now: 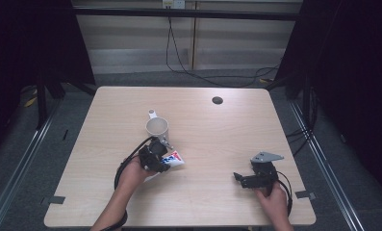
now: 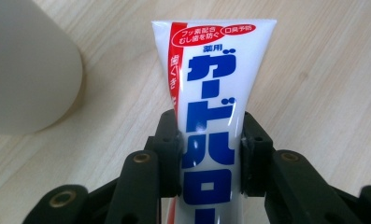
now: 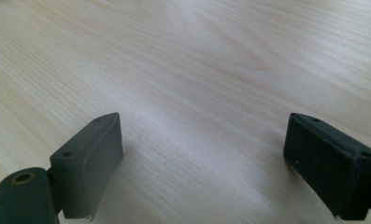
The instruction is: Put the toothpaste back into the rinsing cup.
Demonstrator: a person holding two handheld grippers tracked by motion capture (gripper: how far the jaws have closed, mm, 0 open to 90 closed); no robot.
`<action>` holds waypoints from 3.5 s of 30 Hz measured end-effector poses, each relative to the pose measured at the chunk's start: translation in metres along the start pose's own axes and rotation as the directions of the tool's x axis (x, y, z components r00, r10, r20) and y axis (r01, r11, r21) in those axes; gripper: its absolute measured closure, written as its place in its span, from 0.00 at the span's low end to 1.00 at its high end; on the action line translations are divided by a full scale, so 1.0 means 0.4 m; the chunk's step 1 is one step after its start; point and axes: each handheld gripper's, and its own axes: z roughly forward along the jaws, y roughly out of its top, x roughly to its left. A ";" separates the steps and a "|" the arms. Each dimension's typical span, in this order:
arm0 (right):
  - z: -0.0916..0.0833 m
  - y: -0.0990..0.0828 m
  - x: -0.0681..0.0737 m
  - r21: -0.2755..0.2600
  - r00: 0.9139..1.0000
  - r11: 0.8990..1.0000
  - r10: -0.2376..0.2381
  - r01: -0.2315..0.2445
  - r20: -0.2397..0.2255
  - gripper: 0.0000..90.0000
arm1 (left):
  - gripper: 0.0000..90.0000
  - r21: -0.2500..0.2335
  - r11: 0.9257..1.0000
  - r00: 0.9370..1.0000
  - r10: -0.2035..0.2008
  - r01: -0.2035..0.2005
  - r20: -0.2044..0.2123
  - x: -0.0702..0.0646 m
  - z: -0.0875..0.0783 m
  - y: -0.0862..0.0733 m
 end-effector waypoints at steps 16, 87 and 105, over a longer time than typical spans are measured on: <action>0.000 0.000 0.000 0.001 1.000 1.000 0.002 -0.002 0.000 0.13 | 0.73 -0.160 0.986 0.998 -0.042 0.048 0.040 -0.002 -0.073 0.021; 0.000 0.000 0.000 0.000 1.000 1.000 0.002 -0.002 0.003 0.13 | 0.72 -0.438 0.876 0.972 -0.232 0.200 -0.020 0.097 -0.275 0.119; 0.001 0.001 0.000 0.000 1.000 1.000 0.006 -0.006 0.003 0.13 | 0.72 -0.483 0.843 0.957 -0.289 0.237 -0.034 0.139 -0.276 0.143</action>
